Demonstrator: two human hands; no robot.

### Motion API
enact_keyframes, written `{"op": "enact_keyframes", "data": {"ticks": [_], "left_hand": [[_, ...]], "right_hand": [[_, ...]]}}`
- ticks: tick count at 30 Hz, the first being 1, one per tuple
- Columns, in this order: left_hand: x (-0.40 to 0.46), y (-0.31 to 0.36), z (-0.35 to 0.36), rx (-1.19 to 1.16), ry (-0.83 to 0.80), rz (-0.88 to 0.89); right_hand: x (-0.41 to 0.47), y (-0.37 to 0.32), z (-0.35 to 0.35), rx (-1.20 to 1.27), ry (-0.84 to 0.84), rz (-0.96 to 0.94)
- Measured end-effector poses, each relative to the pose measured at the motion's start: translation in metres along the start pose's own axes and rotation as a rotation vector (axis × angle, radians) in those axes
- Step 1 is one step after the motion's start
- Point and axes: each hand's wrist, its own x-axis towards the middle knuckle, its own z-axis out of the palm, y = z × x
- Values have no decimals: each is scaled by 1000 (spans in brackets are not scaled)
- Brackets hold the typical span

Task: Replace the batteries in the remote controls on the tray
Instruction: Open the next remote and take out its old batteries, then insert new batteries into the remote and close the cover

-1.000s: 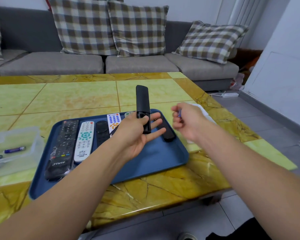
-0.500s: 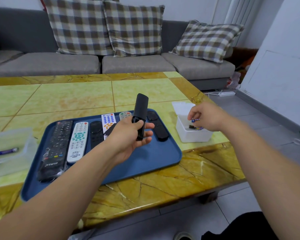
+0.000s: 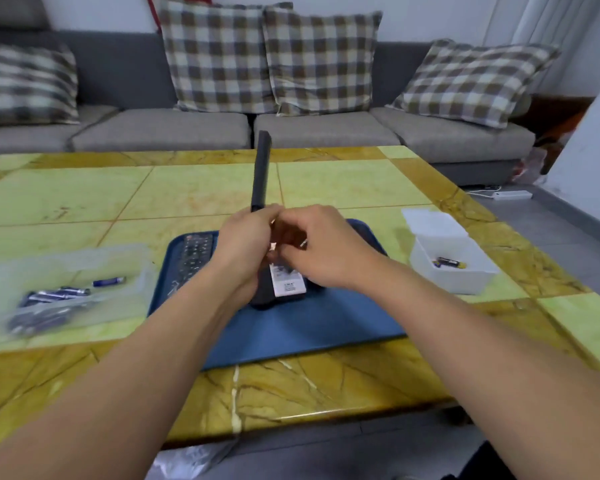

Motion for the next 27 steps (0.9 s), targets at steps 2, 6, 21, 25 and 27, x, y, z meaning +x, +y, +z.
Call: {"op": "enact_keyframes", "data": {"ticks": [2, 6, 21, 25, 27], "left_hand": [[3, 9, -42, 148, 166, 40], [-2, 24, -130, 342, 331, 101], [-41, 44, -238, 128, 209, 352], [-43, 41, -259, 254, 277, 350], [-42, 39, -268, 350, 349, 331]], "right_hand": [[15, -24, 34, 54, -53, -52], [37, -60, 73, 174, -85, -85], [47, -134, 172, 8, -353, -274], [54, -134, 179, -103, -327, -267], [59, -134, 181, -71, -248, -238]]}}
